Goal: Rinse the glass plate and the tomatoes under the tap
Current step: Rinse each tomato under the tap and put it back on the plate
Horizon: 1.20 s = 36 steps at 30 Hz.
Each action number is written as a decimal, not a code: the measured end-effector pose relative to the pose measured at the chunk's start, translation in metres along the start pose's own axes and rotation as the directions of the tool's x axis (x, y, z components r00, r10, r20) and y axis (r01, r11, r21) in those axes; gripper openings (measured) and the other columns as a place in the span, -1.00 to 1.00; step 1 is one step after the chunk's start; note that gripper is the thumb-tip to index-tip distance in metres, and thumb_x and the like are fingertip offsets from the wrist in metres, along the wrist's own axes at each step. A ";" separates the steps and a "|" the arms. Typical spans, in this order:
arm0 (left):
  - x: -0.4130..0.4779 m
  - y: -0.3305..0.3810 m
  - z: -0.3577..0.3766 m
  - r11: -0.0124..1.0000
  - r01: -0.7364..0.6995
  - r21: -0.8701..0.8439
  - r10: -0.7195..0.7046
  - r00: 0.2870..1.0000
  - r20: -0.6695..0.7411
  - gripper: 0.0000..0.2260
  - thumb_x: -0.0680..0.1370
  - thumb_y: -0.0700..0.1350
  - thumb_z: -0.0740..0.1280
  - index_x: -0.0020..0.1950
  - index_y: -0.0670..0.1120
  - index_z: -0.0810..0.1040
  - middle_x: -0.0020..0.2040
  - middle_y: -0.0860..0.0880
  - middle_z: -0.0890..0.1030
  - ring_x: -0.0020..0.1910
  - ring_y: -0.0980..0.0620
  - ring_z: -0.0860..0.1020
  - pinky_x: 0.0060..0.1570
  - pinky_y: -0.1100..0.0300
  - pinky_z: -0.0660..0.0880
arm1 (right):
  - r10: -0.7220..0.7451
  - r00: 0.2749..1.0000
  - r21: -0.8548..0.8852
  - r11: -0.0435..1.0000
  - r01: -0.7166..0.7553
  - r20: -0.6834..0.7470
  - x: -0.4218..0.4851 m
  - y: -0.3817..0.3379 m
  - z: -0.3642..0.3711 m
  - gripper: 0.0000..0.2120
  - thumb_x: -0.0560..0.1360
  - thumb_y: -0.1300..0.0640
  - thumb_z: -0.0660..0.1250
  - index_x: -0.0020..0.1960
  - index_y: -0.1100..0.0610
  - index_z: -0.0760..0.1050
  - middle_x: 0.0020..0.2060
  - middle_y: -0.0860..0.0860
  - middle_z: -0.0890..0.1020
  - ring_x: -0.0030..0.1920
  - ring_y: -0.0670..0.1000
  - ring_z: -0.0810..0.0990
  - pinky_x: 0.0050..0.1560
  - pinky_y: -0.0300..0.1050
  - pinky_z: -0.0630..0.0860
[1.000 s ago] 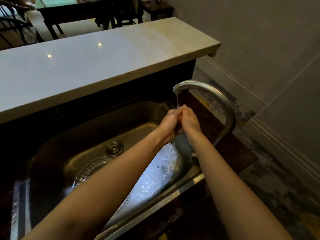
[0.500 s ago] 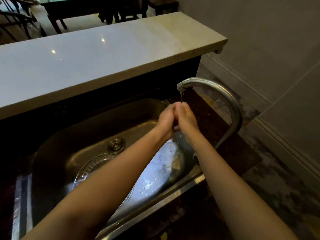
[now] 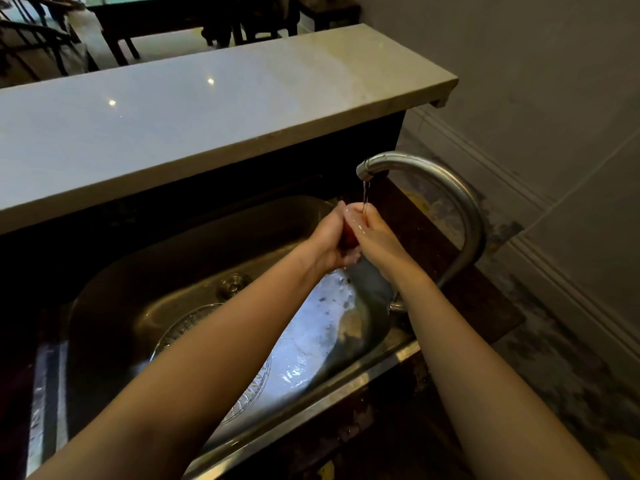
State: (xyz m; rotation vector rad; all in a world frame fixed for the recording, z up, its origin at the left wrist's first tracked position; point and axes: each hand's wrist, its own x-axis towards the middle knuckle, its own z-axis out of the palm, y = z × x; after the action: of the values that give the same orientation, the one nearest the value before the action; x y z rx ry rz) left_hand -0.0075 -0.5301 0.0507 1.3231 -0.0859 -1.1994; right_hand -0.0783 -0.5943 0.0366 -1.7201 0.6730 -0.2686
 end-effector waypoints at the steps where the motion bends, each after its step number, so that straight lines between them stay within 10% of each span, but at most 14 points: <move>1: -0.001 0.002 0.002 0.999 0.015 -0.048 -0.014 1.000 0.014 -0.58 0.62 0.18 -0.03 0.20 -0.08 0.43 -0.22 -0.09 0.48 -0.49 0.09 0.50 -0.63 0.36 0.41 | -0.012 1.000 0.061 0.998 0.013 -0.023 0.001 0.001 0.000 -0.83 0.49 -0.26 0.11 -0.06 -0.27 0.44 -0.04 -0.09 0.54 -0.06 -0.08 0.55 -0.20 -0.19 0.46; 6: -0.005 0.000 0.006 0.978 0.049 -0.202 -0.031 0.995 0.093 -0.59 0.60 0.12 0.11 0.31 -0.12 0.39 -0.06 -0.13 0.50 -0.31 0.02 0.52 -0.43 0.22 0.59 | 0.397 0.892 0.397 0.870 -0.291 -0.217 0.017 -0.014 0.006 -0.62 0.56 -0.10 0.09 0.17 0.12 0.49 -0.13 0.10 0.57 -0.16 0.01 0.55 -0.24 -0.15 0.42; 14: 0.004 -0.004 -0.016 0.999 0.001 0.045 0.002 0.997 -0.083 -0.61 0.63 0.15 -0.02 -0.03 -0.12 0.42 -0.33 -0.09 0.48 -0.68 0.12 0.40 -0.68 0.39 0.30 | -0.165 0.983 -0.141 0.974 0.174 0.075 -0.010 0.002 0.004 -0.74 0.59 -0.04 0.10 0.26 -0.16 0.35 0.11 -0.12 0.46 -0.04 -0.19 0.51 -0.22 -0.41 0.45; 20: -0.002 -0.014 -0.036 0.996 0.067 0.057 -0.075 0.984 0.159 -0.75 0.61 0.08 0.11 -0.02 -0.07 0.46 -0.26 -0.10 0.47 -0.54 0.10 0.48 -0.54 0.33 0.43 | -0.020 0.996 -0.277 0.961 -0.004 -0.084 -0.013 0.009 0.014 -0.70 0.58 -0.14 0.01 0.21 -0.06 0.37 0.04 0.02 0.54 0.02 0.04 0.53 -0.10 -0.08 0.48; 26: -0.003 -0.022 -0.062 0.951 0.220 0.216 -0.228 0.974 0.012 -0.66 0.57 0.13 0.18 -0.09 -0.16 0.45 -0.39 -0.07 0.52 -0.62 0.11 0.48 -0.63 0.36 0.40 | 0.031 0.986 -0.471 0.881 0.050 0.163 -0.022 0.017 0.016 -0.50 0.47 -0.04 0.33 0.36 0.06 0.31 0.18 0.07 0.53 0.14 0.07 0.53 0.15 0.01 0.52; 36: -0.012 -0.057 -0.083 0.876 0.267 0.402 -0.250 0.964 -0.094 -0.71 0.57 0.10 0.21 -0.12 -0.13 0.45 -0.23 -0.12 0.51 -0.54 0.07 0.56 -0.49 0.29 0.56 | 0.123 0.989 -0.593 0.804 -0.051 0.083 -0.039 0.041 0.049 -0.48 0.34 0.01 0.48 0.20 0.10 0.36 0.14 0.12 0.54 0.11 0.13 0.53 -0.01 -0.08 0.44</move>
State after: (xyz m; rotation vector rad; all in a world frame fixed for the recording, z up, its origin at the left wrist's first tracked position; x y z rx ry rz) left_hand 0.0065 -0.4530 -0.0137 1.7715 -0.1431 -1.4331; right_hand -0.0966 -0.5374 -0.0081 -2.2710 0.7989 0.1316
